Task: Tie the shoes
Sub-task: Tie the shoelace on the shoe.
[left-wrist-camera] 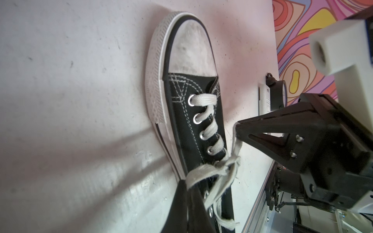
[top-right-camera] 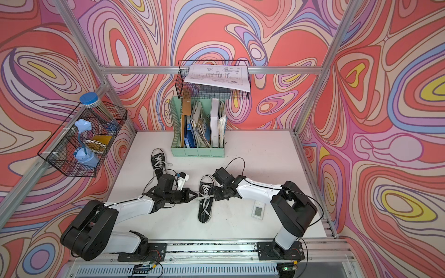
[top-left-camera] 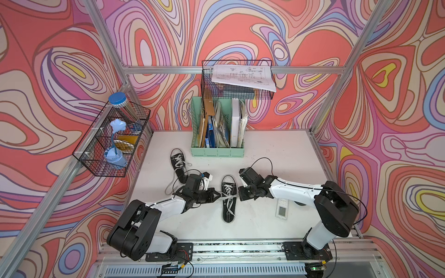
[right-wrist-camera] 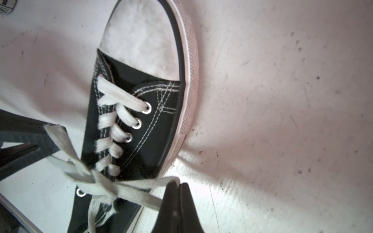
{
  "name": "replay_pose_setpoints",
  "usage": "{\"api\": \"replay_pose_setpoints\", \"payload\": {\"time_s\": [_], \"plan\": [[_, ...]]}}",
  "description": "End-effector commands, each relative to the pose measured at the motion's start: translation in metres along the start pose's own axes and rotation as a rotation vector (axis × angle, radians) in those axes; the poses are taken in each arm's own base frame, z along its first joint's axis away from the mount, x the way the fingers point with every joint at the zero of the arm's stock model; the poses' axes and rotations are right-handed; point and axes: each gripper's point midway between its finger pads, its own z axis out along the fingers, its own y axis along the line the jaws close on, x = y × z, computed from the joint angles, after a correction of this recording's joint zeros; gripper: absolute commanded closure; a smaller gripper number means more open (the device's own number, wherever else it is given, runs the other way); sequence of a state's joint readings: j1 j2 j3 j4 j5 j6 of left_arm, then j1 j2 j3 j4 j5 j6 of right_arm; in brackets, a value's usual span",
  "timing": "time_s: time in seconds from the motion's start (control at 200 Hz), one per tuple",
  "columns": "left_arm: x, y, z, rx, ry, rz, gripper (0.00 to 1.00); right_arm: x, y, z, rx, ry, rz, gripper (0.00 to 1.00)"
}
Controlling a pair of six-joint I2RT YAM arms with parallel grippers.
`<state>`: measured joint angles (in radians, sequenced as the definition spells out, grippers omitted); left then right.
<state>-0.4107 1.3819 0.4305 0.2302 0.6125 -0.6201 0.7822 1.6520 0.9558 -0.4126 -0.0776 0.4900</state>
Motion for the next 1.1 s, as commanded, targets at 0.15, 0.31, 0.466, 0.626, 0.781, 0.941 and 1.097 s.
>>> {"api": "replay_pose_setpoints", "payload": {"time_s": [0.15, 0.31, 0.466, 0.626, 0.781, 0.941, 1.097], "plan": [[0.001, 0.009, -0.006, -0.07, 0.009, 0.024, 1.0, -0.002, -0.002, -0.007, 0.035, -0.006, -0.008, 1.0], [0.005, 0.016, -0.007, -0.102, 0.02, 0.021, 1.0, 0.004, -0.003, -0.006, 0.039, 0.01, -0.004, 1.0], [0.007, 0.02, -0.008, -0.126, 0.023, 0.015, 1.0, 0.006, -0.009, -0.005, 0.071, 0.014, -0.004, 1.0], [0.006, 0.025, -0.013, -0.167, 0.015, 0.018, 1.0, 0.006, -0.019, -0.006, 0.129, 0.016, -0.014, 1.0], [0.005, 0.027, -0.014, -0.186, 0.011, 0.02, 1.0, 0.004, -0.023, -0.005, 0.156, 0.018, -0.023, 1.0], [0.003, 0.03, -0.018, -0.217, -0.004, 0.023, 1.0, 0.003, -0.03, -0.006, 0.198, 0.017, -0.037, 1.0], [-0.001, 0.03, -0.02, -0.231, -0.013, 0.026, 1.0, 0.0, -0.038, -0.009, 0.255, 0.015, -0.056, 1.0]]}}
